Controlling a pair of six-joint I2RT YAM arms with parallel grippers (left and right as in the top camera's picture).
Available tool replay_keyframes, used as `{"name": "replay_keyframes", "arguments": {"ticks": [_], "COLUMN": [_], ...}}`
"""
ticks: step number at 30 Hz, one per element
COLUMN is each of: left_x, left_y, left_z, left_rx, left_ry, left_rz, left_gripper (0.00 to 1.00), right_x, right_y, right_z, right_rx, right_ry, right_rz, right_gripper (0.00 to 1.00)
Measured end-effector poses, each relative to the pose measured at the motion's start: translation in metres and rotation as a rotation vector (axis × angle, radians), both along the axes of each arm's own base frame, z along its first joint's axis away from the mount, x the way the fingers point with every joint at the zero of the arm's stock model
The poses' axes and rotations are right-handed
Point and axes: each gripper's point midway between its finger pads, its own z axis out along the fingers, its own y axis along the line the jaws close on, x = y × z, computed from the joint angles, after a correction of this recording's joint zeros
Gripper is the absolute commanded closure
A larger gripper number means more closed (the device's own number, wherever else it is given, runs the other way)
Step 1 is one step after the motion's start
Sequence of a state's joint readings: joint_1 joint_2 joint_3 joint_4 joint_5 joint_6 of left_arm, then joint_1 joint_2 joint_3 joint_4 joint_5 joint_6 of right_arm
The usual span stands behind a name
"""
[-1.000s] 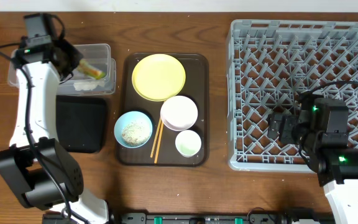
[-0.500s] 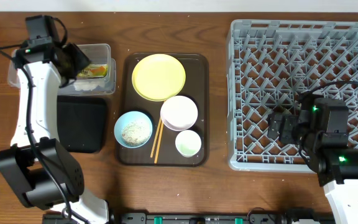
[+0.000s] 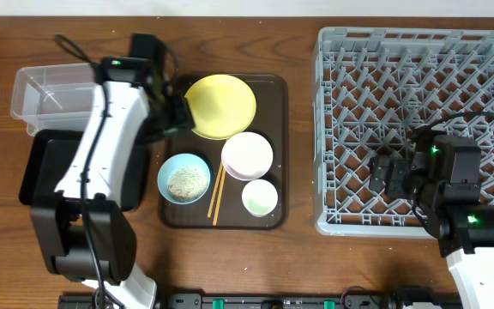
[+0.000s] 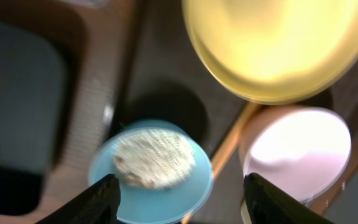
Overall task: Sort waste into correct bins and load items into the dishwasher rack
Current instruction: 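Grasp the rim of the blue bowl with the left gripper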
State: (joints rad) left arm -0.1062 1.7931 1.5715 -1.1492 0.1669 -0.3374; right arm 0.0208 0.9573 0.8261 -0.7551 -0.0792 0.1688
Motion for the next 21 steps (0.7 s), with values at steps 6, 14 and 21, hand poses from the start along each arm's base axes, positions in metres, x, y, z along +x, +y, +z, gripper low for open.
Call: {"name": "replay_keyframes", "arguments": {"ticks": [6, 14, 21], "left_x": [-0.033, -0.063, -0.074], "left_y": [-0.029, -0.037, -0.05], "left_z": [-0.026, -0.07, -0.097], "left_rx": [0.021, 0.048, 0.05], "left_ry": [0.102, 0.174, 0.16], "left_rz": [-0.102, -0.149, -0.205], "left_gripper": [0.35, 0.48, 0.56], "right_x": [0.0, 0.0, 0.0], "right_y": [0.0, 0.0, 0.0], "right_z": [0.0, 0.0, 0.0], "right_rx": [0.0, 0.0, 0.0], "right_ry": [0.0, 0.0, 0.002], "right_rz": [0.0, 0.0, 0.0], "right_gripper": [0.01, 0.01, 0.01]}}
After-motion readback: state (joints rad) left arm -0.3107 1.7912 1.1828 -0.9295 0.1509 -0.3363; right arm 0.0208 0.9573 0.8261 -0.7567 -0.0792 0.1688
